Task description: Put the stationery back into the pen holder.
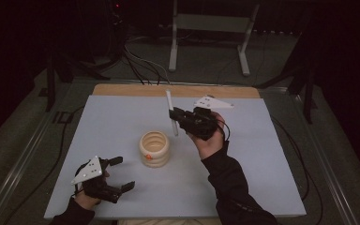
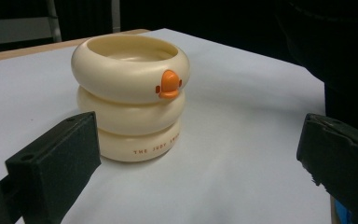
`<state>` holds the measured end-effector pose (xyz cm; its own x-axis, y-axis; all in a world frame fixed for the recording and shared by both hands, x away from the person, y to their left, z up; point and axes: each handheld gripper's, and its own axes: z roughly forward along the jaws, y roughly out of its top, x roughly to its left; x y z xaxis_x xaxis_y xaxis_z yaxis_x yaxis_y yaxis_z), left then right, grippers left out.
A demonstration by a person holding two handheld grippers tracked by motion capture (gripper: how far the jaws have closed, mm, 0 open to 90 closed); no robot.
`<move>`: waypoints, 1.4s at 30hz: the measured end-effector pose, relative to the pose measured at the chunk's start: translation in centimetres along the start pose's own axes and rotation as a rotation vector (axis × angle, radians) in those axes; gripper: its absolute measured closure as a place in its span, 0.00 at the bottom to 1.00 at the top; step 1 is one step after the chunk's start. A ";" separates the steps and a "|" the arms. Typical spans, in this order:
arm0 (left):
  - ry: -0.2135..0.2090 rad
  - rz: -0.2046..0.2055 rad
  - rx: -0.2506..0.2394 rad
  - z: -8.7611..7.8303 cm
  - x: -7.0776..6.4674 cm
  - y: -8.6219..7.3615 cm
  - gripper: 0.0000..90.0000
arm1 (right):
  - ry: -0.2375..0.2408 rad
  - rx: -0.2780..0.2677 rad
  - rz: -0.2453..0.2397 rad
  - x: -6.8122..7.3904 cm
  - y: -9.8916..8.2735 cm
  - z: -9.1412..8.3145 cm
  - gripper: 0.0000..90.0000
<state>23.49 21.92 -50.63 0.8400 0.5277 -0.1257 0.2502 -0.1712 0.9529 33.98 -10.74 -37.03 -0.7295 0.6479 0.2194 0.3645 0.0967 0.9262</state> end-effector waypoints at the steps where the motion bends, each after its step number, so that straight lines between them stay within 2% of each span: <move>1: 0.000 0.000 -0.003 0.0 0.0 0.0 0.00 | 0.007 0.003 0.001 0.1 0.0 0.2 0.87; 19: -0.001 -0.001 -0.005 -0.1 0.0 0.0 0.00 | 0.077 -0.003 -0.047 1.4 -0.9 3.4 0.87; 33: -0.003 -0.002 -0.005 -0.1 0.0 0.0 0.00 | 0.132 0.016 -0.070 1.5 -2.4 5.7 0.87; 38: -0.005 -0.001 -0.004 -0.1 0.0 0.0 0.00 | 0.135 0.030 -0.063 1.5 -2.7 6.1 0.87; 42: -0.006 -0.003 -0.006 -0.1 0.0 0.0 0.00 | 0.137 0.043 -0.075 1.3 -3.5 6.7 0.87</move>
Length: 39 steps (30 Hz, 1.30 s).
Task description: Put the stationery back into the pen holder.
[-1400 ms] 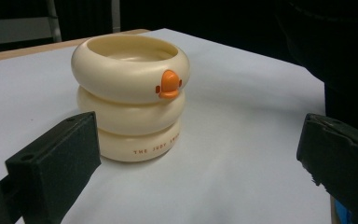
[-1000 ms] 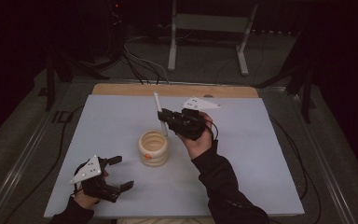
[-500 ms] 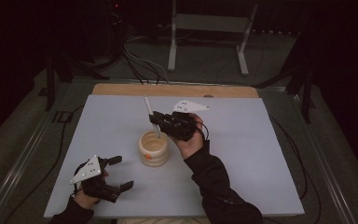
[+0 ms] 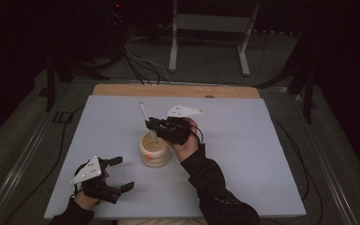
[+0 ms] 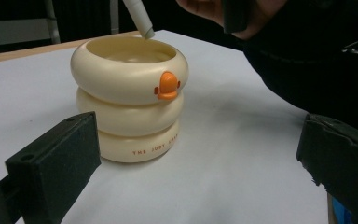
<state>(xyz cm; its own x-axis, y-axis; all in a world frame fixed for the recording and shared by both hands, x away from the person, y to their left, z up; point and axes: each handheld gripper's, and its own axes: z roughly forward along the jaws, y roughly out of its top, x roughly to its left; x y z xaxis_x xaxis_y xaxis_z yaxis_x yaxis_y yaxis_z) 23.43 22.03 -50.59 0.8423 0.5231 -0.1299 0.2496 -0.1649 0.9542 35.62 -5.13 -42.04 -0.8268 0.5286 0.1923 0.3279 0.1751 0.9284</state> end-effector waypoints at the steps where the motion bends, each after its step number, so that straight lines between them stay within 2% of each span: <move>1: 0.000 0.000 0.000 0.0 0.0 0.0 0.00 | 0.000 0.000 0.000 0.0 0.0 0.0 0.87; 10: -0.001 0.000 0.002 0.0 0.0 0.0 0.00 | 0.004 0.011 -0.015 -0.4 -1.9 1.0 0.87; 18: -0.002 0.000 0.005 0.1 0.0 -0.1 0.00 | -0.003 0.016 -0.009 -0.6 -2.6 1.0 0.87; 26: -0.003 0.001 0.008 0.1 0.0 -0.1 0.00 | 0.006 0.045 -0.022 -0.3 -3.2 0.9 0.87; 30: -0.001 0.003 0.009 0.1 0.0 -0.1 0.00 | -0.004 0.072 -0.025 -0.3 -3.3 0.9 0.86; 37: -0.002 0.004 0.010 0.1 0.0 -0.1 0.00 | -0.031 0.134 -0.002 0.1 -3.1 0.9 0.86; 39: -0.001 0.004 0.011 0.2 0.0 -0.1 0.00 | -0.040 0.166 -0.001 0.3 -3.0 1.1 0.86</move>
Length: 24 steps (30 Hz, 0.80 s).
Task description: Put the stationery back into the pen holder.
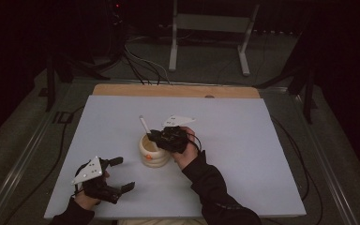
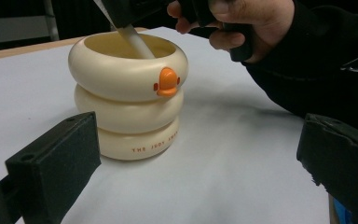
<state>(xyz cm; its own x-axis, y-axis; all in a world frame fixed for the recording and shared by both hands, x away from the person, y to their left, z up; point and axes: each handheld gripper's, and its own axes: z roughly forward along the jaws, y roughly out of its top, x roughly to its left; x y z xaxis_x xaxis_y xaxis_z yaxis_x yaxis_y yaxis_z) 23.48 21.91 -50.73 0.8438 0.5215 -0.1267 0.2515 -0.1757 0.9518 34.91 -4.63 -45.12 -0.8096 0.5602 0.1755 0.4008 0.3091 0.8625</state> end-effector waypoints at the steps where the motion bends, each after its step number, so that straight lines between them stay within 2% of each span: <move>1: 0.000 0.000 0.000 0.0 0.0 0.0 0.00 | 0.000 0.000 0.000 0.0 0.0 0.0 0.86; 10: -0.002 0.000 -0.001 0.0 0.0 0.0 0.00 | -0.013 0.101 0.039 0.1 -0.1 0.9 0.86; 16: -0.001 0.001 0.000 0.0 0.0 0.0 0.00 | -0.030 0.116 0.048 0.2 0.0 0.8 0.86; 18: -0.001 0.001 0.000 0.0 0.0 0.0 0.00 | -0.042 0.115 0.049 0.2 0.4 0.6 0.81; 20: -0.002 0.000 -0.001 0.0 0.0 0.0 0.00 | -0.033 0.106 0.045 0.2 0.7 0.5 0.68; 21: -0.002 0.001 -0.001 0.0 0.0 0.0 0.00 | -0.033 0.106 0.045 0.2 0.7 0.5 0.68; 22: -0.001 0.000 0.000 0.0 0.0 0.0 0.00 | -0.042 0.090 0.029 0.4 0.9 0.3 0.54; 23: -0.001 0.001 0.000 0.0 0.0 0.0 0.00 | -0.042 0.090 0.029 0.4 0.9 0.3 0.54; 24: -0.001 0.001 -0.001 0.0 0.0 0.0 0.00 | -0.040 0.079 0.022 0.5 1.0 0.1 0.48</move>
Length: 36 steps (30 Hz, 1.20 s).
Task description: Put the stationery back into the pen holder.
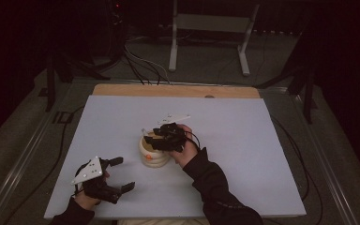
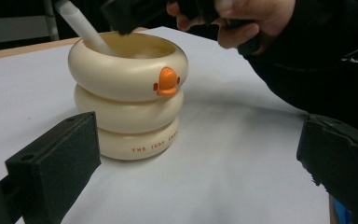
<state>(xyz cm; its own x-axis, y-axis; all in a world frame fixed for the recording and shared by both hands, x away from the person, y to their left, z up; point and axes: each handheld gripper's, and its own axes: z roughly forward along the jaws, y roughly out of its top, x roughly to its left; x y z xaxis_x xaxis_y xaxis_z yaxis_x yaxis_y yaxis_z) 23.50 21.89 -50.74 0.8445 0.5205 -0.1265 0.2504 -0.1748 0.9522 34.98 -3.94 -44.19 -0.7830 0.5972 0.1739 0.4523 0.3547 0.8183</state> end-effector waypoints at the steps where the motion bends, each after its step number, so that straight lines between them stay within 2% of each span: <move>1: 0.000 0.000 0.001 0.0 0.0 0.0 0.00 | -0.007 -0.010 -0.007 0.1 0.2 -0.3 0.44; 3: 0.000 0.000 0.001 0.0 0.0 0.0 0.00 | -0.003 -0.017 -0.015 0.2 0.3 -0.6 0.36; 10: -0.002 0.000 0.002 0.0 0.0 0.0 0.00 | 0.016 -0.021 -0.021 0.0 0.8 -1.4 0.26; 12: -0.002 -0.001 0.000 0.0 0.0 0.0 0.00 | 0.007 -0.026 -0.020 -0.1 0.8 -1.6 0.24; 13: -0.001 -0.001 0.000 0.0 0.0 0.0 0.00 | 0.035 -0.023 -0.023 -0.4 0.8 -1.9 0.18; 15: -0.001 -0.001 0.000 0.0 0.0 0.0 0.00 | 0.051 -0.024 -0.031 -0.5 0.8 -2.1 0.16; 16: -0.002 0.000 0.000 0.0 0.0 0.0 0.00 | 0.083 -0.023 -0.038 -0.7 0.8 -2.6 0.14; 20: -0.002 0.000 0.002 0.0 0.0 0.0 0.00 | 0.074 -0.018 -0.045 -1.1 1.0 -3.2 0.12; 25: -0.001 0.000 0.002 0.0 0.0 0.0 0.00 | 0.087 0.006 -0.089 -1.5 1.1 -4.1 0.01; 26: -0.001 0.000 0.002 0.0 0.0 0.0 0.00 | 0.098 0.013 -0.095 -1.6 1.1 -4.1 0.00; 36: -0.001 0.002 -0.001 -0.1 -0.1 0.1 0.00 | 0.071 0.008 -0.093 -2.3 0.8 -4.9 0.00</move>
<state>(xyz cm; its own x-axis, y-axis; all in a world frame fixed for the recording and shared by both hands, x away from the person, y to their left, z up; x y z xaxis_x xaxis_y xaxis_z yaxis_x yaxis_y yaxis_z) 23.43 21.89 -50.67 0.8455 0.5191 -0.1249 0.2481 -0.1748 0.9528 35.02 -8.55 -41.24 -0.8498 0.5093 0.1357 0.3795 0.4125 0.8282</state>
